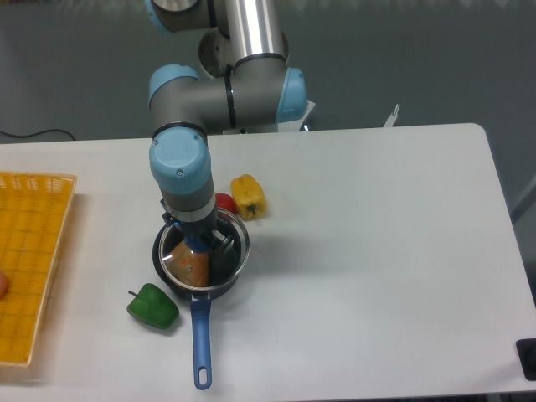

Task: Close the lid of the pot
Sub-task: 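Lower the glass lid onto the saucepan rim, then hold the lid on the saucepan and open the gripper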

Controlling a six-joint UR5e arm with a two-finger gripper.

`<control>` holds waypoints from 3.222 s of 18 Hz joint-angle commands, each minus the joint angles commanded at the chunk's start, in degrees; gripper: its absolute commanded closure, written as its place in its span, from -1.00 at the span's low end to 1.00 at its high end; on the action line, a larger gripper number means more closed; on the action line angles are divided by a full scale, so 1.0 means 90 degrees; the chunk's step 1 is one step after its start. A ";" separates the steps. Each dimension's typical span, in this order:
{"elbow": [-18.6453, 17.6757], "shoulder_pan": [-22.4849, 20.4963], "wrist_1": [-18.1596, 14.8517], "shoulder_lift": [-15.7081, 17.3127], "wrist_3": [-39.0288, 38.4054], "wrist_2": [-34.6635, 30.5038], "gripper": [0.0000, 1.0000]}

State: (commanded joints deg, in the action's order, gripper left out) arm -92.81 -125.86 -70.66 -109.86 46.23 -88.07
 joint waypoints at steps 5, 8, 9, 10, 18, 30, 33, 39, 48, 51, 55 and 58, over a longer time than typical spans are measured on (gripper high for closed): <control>0.0000 0.0107 0.0010 -0.0020 -0.0010 0.0000 -0.28; 0.0000 0.0117 0.0010 -0.0029 -0.0019 0.0010 -0.28; 0.0000 0.0127 0.0010 -0.0039 -0.0010 0.0000 -0.28; 0.0000 0.0156 0.0010 -0.0039 -0.0010 0.0010 -0.28; -0.0107 0.0205 0.0029 -0.0029 0.0039 0.0000 -0.28; -0.0176 0.0195 0.0156 -0.0010 0.0059 0.0010 -0.28; -0.0166 0.0195 0.0156 -0.0019 0.0068 0.0010 -0.28; -0.0108 0.0156 0.0156 -0.0039 0.0088 0.0019 -0.28; -0.0127 0.0156 0.0205 -0.0068 0.0088 0.0000 -0.28; -0.0127 0.0156 0.0205 -0.0068 0.0088 0.0000 -0.28; -0.0127 0.0156 0.0205 -0.0068 0.0088 0.0000 -0.28; -0.0127 0.0146 0.0205 -0.0078 0.0098 0.0000 -0.31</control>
State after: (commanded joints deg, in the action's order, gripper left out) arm -93.96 -124.54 -68.82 -110.57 47.11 -88.07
